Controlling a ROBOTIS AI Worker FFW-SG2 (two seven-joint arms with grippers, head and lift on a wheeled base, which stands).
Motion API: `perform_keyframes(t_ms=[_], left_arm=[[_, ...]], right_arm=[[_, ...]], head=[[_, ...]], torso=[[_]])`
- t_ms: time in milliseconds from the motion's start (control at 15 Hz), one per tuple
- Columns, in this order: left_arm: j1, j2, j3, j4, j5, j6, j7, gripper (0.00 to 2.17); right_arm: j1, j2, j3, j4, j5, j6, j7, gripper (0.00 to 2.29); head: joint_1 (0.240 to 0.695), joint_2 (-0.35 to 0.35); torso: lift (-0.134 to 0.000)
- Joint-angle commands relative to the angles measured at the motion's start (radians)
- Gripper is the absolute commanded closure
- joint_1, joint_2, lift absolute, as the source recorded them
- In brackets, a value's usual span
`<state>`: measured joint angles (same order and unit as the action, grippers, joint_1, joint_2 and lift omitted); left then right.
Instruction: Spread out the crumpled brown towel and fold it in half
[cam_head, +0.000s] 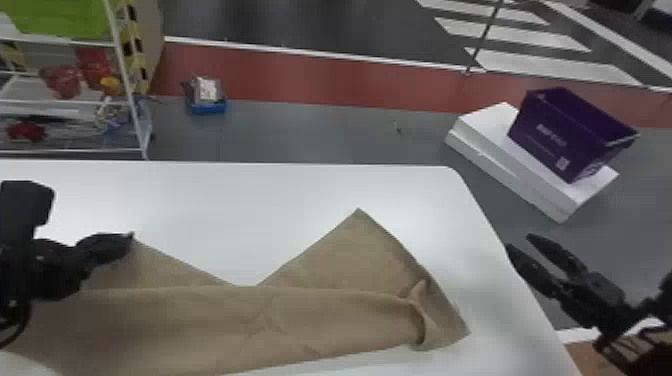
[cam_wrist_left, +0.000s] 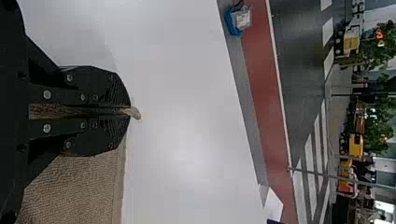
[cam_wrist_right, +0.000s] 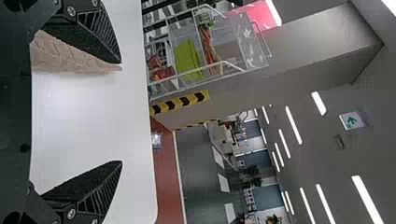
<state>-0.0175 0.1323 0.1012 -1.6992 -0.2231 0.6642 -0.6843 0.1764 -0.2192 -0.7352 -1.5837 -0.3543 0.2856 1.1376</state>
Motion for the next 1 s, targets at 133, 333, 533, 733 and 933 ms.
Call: perform_keyframes(t_ms=[133, 333, 533, 733, 933], left_arm=[[0.079, -0.002, 0.106, -0.180, 0.110, 0.096, -0.058, 1.26], [0.145, -0.002, 0.192, -0.376, 0.237, 0.240, -0.083, 1.26], [0.205, -0.008, 0.293, -0.553, 0.401, 0.354, -0.083, 1.26], [0.229, -0.020, 0.396, -0.660, 0.561, 0.461, -0.073, 1.26], [0.231, -0.048, 0.542, -0.720, 0.751, 0.621, -0.070, 1.26]], right_arm=[[0.000, 0.001, 0.033, -0.010, -0.002, 0.011, -0.002, 0.12], [-0.008, 0.006, 0.066, -0.013, 0.000, 0.014, -0.013, 0.12], [-0.009, 0.012, 0.093, -0.016, 0.006, 0.005, -0.022, 0.12], [-0.008, 0.014, 0.089, -0.016, 0.014, 0.005, -0.007, 0.12], [0.011, 0.009, 0.073, -0.013, 0.021, 0.002, 0.028, 0.12]], head=[[0.695, -0.235], [0.695, -0.210], [0.695, -0.185], [0.695, -0.177], [0.695, -0.173]], torso=[[-0.124], [-0.124], [-0.124], [-0.124], [-0.124]])
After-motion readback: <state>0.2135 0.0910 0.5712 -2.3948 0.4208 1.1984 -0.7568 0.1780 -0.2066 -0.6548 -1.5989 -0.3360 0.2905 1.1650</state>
